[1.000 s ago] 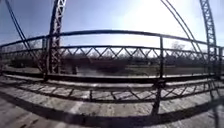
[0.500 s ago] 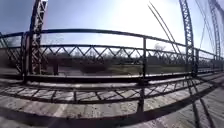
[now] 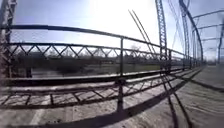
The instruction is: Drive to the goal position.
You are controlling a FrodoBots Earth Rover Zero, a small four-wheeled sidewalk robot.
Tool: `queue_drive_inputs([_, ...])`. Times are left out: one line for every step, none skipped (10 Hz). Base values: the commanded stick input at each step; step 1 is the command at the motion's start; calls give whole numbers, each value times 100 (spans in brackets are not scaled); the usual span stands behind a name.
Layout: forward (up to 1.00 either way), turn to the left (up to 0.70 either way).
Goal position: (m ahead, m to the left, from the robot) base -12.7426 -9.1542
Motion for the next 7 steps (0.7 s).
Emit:
queue_drive_inputs([0,-100])
queue_drive_inputs([0,-100])
queue_drive_inputs([0,-100])
queue_drive_inputs([0,-100])
queue_drive_inputs([0,-100])
queue_drive_inputs([0,-100])
queue_drive_inputs([0,-100])
